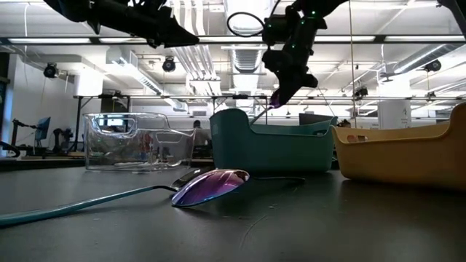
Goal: Sort silverware by color (type)
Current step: Put the purple spoon into the green bin, then put the patterned blue spoon into the transparent bin
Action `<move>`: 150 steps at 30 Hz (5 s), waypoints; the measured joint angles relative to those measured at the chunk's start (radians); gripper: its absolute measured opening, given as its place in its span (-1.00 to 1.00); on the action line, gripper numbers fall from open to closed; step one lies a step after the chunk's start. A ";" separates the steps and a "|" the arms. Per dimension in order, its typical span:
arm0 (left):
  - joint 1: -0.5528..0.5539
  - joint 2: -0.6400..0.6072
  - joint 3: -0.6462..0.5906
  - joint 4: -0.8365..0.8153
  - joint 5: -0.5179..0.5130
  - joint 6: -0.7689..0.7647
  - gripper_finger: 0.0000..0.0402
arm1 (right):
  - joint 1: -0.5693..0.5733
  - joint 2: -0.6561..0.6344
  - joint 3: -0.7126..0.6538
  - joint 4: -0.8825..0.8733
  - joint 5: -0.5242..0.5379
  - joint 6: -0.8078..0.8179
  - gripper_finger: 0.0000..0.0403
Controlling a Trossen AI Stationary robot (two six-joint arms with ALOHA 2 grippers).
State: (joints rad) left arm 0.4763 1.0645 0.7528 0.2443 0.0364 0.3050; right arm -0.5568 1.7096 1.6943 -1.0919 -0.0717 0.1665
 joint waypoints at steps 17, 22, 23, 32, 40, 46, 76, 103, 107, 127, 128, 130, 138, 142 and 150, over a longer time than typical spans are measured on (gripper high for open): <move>0.000 0.000 -0.002 -0.007 0.002 -0.026 -0.28 | 0.029 0.041 -0.032 0.043 0.001 0.021 -0.96; 0.000 0.000 -0.002 -0.007 0.002 -0.028 -0.28 | 0.029 0.041 -0.051 0.063 0.003 0.033 -0.96; 0.000 0.000 -0.002 -0.007 0.002 -0.029 -0.28 | 0.029 0.041 -0.054 0.066 0.004 0.034 -0.96; 0.000 0.000 -0.002 -0.007 0.002 -0.030 -0.28 | 0.029 0.041 -0.082 0.086 0.020 0.044 -0.94; 0.000 0.000 -0.002 -0.007 0.002 -0.031 -0.28 | 0.029 0.041 -0.082 0.088 0.022 0.044 -0.94; 0.000 0.000 -0.002 -0.006 0.001 -0.031 -0.28 | 0.029 0.041 -0.083 0.096 0.022 0.044 -0.94; 0.000 0.000 -0.003 -0.006 0.000 -0.034 -0.27 | 0.029 0.041 -0.093 0.133 0.021 0.061 -0.76; -0.007 0.001 -0.003 -0.087 0.000 -0.154 -0.27 | 0.051 -0.001 -0.094 0.146 0.021 0.030 -0.32; -0.036 0.001 -0.003 -0.136 0.000 -0.223 -0.27 | 0.093 -0.034 -0.094 0.178 0.033 0.001 -0.36; -0.440 0.000 0.005 -0.566 -0.002 -0.735 -0.28 | 0.404 -0.125 -0.113 0.452 0.098 -0.205 -0.40; -0.464 0.000 0.005 -0.579 -0.002 -0.777 -0.28 | 0.412 -0.126 -0.120 0.466 0.098 -0.214 -0.41; -0.514 0.000 0.005 -0.606 -0.002 -0.851 -0.28 | 0.420 -0.133 -0.141 0.500 0.098 -0.227 -0.43; -0.688 0.000 0.006 -0.674 -0.091 -1.111 -0.28 | 0.422 -0.156 -0.227 0.596 0.097 -0.243 -0.49; -0.756 0.004 0.006 -0.682 -0.134 -1.226 -0.28 | 0.424 -0.171 -0.270 0.634 0.091 -0.231 -0.49; -0.862 0.102 0.006 -0.682 -0.138 -1.426 -0.28 | 0.449 -0.235 -0.368 0.721 0.090 -0.202 -0.51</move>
State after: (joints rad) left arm -0.3859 1.1665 0.7589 -0.4377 -0.1011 -1.1211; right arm -0.1081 1.4743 1.3264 -0.3707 0.0186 -0.0352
